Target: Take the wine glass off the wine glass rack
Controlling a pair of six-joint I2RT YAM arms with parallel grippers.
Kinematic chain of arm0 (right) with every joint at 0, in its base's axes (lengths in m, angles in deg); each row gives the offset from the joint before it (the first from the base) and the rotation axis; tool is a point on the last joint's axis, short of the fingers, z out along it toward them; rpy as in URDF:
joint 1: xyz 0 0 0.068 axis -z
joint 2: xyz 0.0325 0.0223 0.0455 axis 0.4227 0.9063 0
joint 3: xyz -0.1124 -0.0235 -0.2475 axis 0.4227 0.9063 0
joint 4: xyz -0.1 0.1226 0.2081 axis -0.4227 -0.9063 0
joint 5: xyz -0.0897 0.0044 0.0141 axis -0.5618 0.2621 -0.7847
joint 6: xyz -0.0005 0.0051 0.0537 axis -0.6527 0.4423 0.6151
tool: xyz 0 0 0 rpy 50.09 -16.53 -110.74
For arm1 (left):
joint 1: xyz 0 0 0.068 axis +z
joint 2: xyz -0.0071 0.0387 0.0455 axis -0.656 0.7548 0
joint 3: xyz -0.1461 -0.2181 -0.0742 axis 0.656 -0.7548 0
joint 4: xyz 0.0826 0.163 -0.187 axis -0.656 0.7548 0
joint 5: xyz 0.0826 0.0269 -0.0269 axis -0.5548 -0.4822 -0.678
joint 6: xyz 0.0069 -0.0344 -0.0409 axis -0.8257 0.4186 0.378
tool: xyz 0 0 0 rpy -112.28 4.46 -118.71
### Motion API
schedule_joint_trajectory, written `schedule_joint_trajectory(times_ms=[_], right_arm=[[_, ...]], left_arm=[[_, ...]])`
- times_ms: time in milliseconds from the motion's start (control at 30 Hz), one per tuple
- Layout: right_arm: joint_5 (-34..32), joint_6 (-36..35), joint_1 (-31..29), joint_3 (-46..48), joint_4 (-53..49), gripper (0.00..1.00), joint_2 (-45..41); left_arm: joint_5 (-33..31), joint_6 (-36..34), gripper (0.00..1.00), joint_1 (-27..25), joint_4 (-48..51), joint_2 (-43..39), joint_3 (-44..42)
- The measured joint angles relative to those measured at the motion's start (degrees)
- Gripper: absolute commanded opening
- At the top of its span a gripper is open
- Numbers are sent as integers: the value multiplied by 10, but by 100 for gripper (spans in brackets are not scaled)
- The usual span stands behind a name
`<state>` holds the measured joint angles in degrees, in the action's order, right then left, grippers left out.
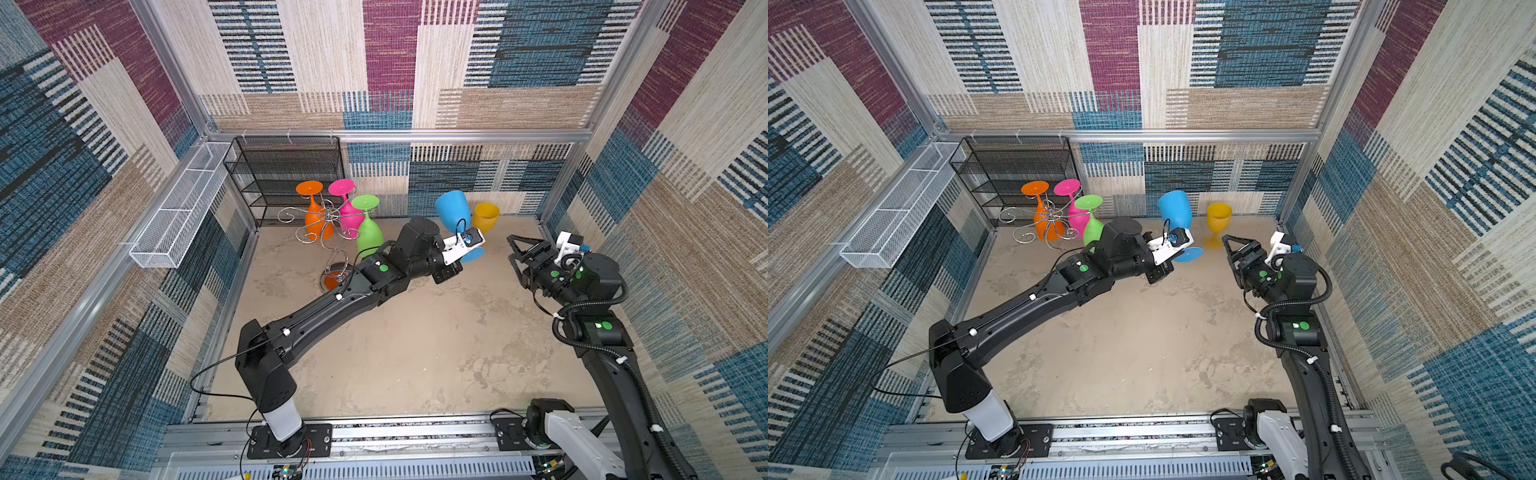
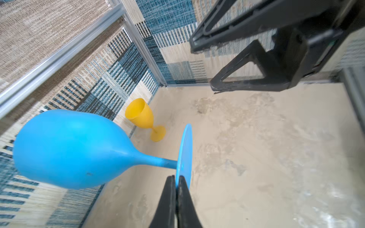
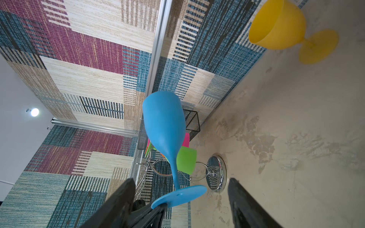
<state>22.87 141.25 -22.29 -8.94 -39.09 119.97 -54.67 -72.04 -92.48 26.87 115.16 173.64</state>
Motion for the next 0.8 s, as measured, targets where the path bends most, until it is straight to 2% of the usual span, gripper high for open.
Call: schedule_joint_trajectory(times_ms=[367, 533, 800], right_arm=[[35, 30, 4, 0, -17, 71, 38], [51, 39, 4, 6, -24, 69, 46], [64, 50, 5, 16, -23, 65, 63]], left_arm=[[-124, -171, 0, -31, -115, 28, -76], [-162, -216, 0, -41, -172, 43, -95], [-190, -261, 0, -56, -265, 59, -128]])
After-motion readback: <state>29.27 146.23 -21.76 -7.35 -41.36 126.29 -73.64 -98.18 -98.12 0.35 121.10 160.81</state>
